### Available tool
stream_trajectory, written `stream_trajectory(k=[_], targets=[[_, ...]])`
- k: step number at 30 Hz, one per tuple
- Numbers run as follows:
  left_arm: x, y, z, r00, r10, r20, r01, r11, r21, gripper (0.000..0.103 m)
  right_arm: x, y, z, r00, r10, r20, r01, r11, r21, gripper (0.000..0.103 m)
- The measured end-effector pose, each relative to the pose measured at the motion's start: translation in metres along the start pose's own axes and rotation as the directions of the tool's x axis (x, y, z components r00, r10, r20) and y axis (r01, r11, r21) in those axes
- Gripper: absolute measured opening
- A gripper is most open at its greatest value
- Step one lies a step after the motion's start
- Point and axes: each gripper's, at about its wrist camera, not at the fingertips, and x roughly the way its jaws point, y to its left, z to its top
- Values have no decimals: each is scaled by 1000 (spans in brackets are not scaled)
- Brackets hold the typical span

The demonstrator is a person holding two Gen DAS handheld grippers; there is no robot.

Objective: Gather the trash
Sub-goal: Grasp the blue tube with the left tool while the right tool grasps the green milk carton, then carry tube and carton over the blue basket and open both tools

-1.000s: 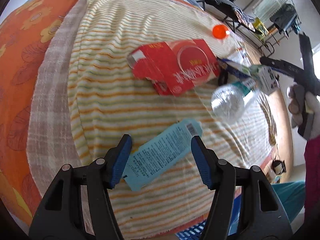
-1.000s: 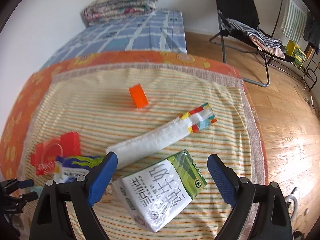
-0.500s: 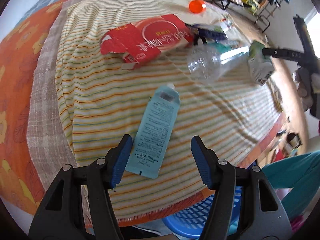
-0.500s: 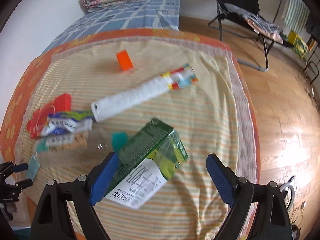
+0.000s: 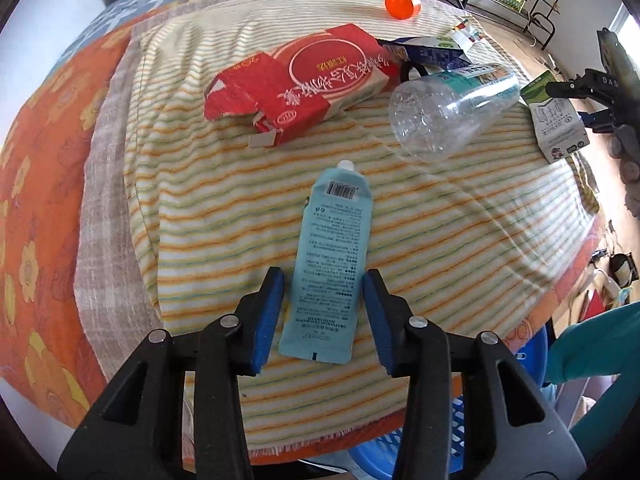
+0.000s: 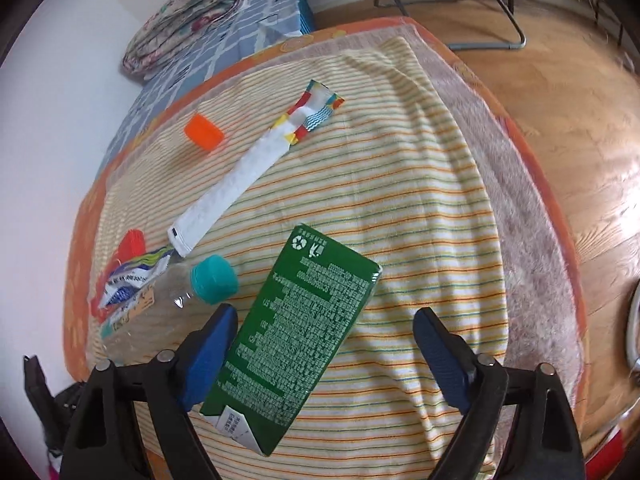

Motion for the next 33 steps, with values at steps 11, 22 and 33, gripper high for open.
stream_trajectory(k=[11,22,33], targets=[[14,-9,28,998,58,9,-58,998,3,46,4,13,17,999,4,-32,-4,1000,2,63],[-10,-10,28,996,19,92,-17,1000,-26,37,-21,31,-1,999,45,-1,-44,995,-88,49],[-58,-34,16,982,-39,184,45,999,-28,37,-73,59,-44,988,74,138,-42,973,-225,46]])
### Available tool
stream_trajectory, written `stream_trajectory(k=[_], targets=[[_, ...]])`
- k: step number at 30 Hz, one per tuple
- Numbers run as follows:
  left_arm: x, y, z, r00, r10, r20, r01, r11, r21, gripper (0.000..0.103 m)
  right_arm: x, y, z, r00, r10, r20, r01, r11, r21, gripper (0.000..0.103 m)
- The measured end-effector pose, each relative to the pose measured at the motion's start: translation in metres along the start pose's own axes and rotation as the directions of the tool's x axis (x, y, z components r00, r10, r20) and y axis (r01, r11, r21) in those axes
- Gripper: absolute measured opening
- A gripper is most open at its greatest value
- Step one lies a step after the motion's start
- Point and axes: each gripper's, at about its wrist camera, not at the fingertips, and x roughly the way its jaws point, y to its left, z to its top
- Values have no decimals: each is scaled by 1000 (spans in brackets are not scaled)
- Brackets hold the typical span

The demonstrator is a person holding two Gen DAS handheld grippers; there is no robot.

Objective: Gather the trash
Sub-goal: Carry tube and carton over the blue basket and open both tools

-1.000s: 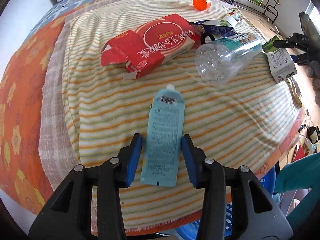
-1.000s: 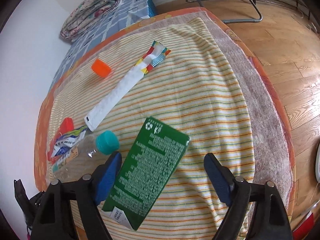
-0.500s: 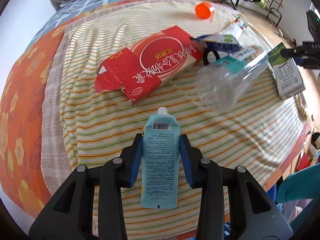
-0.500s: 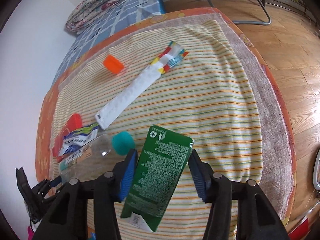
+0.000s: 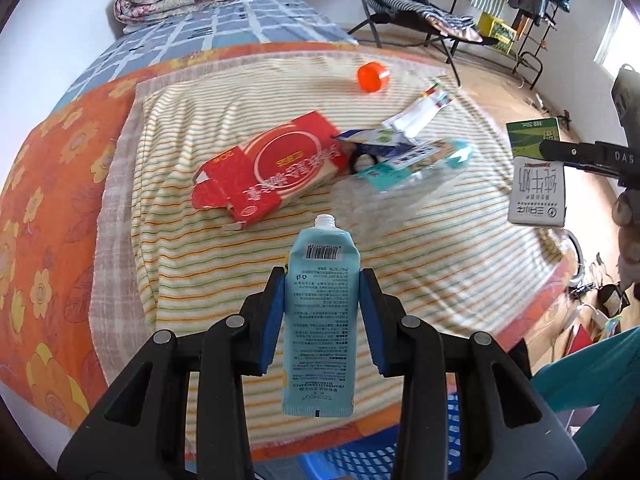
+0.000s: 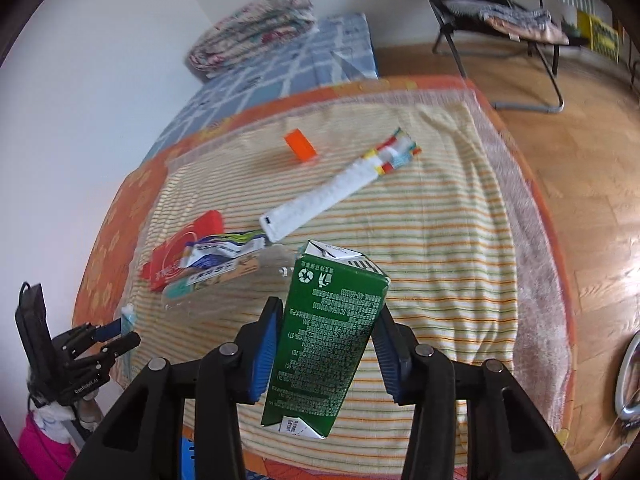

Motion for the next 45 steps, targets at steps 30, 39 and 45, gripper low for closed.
stream_trajectory(k=[30,39,45], targets=[[-68,-75,-101,995,-42,87,40,999,33,37,-58,100,-154,988,149,-35,-153,938,-310,46],[-58,-76,-120,998,-25,62,23,999,32,37,-44,118,-187,989,125,-80,-147,909,-391,46],[-48,-71,-131,999,-14,33,14,1000,21,37,-28,124,-204,989,89,-115,-130,896,-425,46]])
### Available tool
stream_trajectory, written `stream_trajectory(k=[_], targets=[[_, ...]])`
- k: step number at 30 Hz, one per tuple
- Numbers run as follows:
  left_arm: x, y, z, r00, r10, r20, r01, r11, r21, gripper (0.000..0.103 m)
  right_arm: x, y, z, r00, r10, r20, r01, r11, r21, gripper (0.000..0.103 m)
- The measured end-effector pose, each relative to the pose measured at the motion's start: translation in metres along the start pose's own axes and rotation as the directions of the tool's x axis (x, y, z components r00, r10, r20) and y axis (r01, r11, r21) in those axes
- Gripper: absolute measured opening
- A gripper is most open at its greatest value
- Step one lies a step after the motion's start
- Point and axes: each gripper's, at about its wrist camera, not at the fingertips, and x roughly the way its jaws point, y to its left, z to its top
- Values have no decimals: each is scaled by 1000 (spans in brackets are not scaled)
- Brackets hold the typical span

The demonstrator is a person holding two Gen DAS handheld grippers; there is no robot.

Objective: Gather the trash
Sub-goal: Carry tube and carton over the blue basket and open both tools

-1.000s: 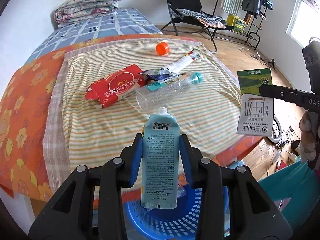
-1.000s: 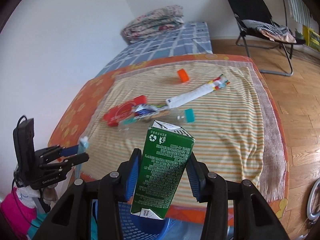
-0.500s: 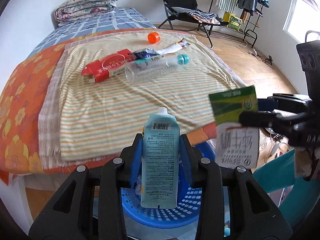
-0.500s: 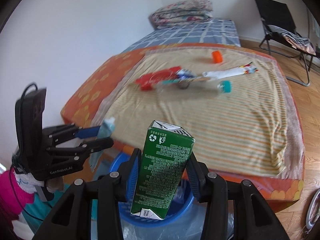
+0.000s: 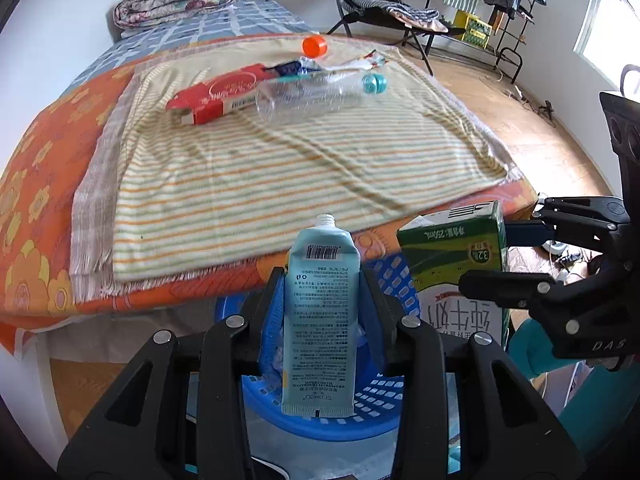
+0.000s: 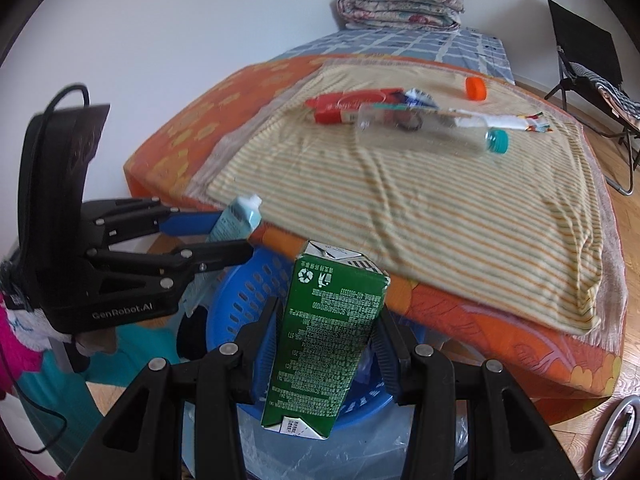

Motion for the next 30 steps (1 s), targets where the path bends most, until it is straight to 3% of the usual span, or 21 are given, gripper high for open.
stream_trajectory(k=[25,26,28,30], targets=[[19,9,-20,997,1,-78,-5,999,-41,37,34,10,-15,997,-16,-79,14,1000,-27,49],[20,10,-21,997,3,-82,-6,999,-43,37,34,9,-15,996,-17,-84,15,1000,-25,50],[21,10,-21,996,3,-89,-7,999,-44,37,35,8,-15,996,-20,-89,19,1000,-21,67],[21,10,-21,996,5,-91,-9,999,-43,37,35,7,-16,996,-22,-87,21,1000,-14,74]])
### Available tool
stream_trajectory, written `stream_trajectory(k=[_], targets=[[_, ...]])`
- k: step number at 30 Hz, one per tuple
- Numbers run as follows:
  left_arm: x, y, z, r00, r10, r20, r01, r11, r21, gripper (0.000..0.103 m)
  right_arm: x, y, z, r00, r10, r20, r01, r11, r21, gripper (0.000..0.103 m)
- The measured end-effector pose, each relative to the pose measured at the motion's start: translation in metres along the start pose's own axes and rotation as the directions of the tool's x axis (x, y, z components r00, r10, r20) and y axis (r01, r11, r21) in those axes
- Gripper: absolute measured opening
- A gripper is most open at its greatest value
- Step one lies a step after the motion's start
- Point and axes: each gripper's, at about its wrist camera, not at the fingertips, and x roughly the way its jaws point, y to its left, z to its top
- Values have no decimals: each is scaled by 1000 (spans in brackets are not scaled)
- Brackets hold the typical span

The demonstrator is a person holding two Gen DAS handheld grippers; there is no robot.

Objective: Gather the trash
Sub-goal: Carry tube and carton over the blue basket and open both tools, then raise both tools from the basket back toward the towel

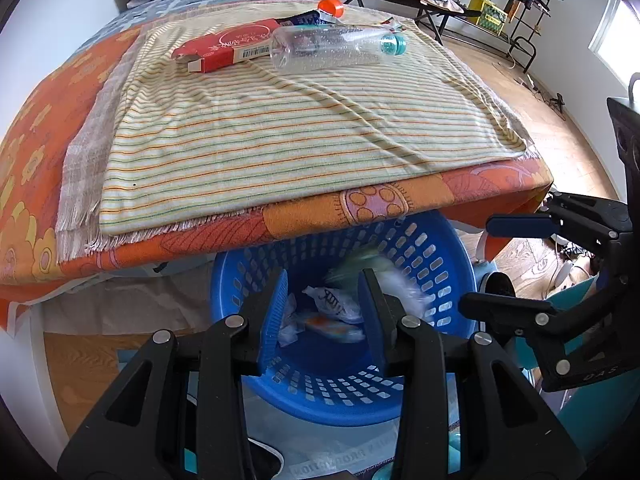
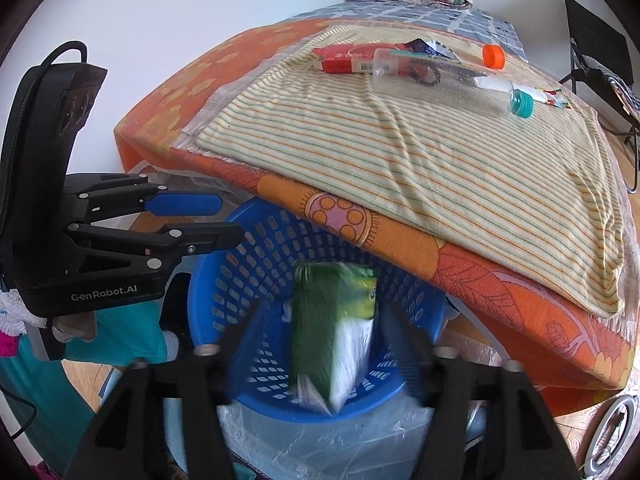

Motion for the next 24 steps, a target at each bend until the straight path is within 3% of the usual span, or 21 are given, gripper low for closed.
stream_trajectory(k=[11,14,24], targets=[[0,2,1,1000,2,1,-2,1000,-6,37,-1,-5,1,1000,-14,-10,14,999,29,81],[0,1,1,1000,0,7,0,1000,-4,52,-2,-8,2,1000,-13,-8,13,999,45,84],[0,4,10,1000,4,11,-4,1000,-9,62,-6,-24,6,1000,-6,2,6,993,120,87]])
